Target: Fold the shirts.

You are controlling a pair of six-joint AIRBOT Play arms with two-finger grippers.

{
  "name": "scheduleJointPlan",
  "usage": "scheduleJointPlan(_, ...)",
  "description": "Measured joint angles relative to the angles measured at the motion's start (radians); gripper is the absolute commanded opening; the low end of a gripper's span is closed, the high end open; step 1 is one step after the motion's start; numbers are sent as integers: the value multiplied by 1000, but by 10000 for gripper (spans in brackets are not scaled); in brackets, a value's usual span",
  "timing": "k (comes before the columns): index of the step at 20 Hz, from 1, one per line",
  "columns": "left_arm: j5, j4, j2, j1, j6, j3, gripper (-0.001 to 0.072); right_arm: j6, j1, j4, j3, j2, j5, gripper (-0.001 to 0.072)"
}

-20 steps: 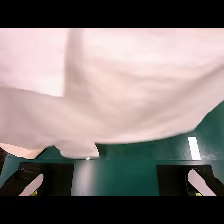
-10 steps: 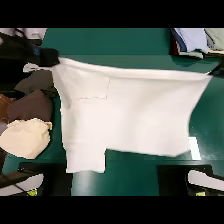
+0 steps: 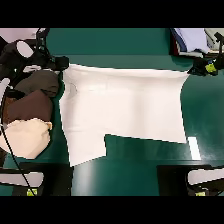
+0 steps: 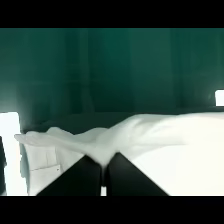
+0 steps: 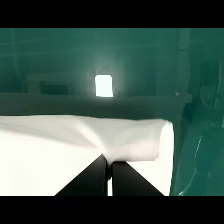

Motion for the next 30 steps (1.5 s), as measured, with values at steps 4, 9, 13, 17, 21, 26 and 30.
scheduleJointPlan(4,-67,-32,-10,18,85,-74,23,-4,10,-8,-129,32,-40,13)
scheduleJointPlan(9,-77,-47,-12,24,119,-208,620,-5,32,2,-315,78,-106,405)
scheduleJointPlan(13,-105,-43,16,29,93,-247,489,-5,20,37,-382,122,-129,452)
scheduleJointPlan(17,-185,6,160,55,49,-325,489,-23,-20,50,-441,253,-55,451)
scheduleJointPlan(21,-266,33,380,76,-6,-558,490,-35,-42,56,-568,441,-13,451)
scheduleJointPlan(26,-295,5,595,83,-53,-867,489,-38,-47,57,-713,608,-8,451)
scheduleJointPlan(30,-249,-77,645,84,-45,-1019,489,-39,-48,57,-761,670,-16,451)
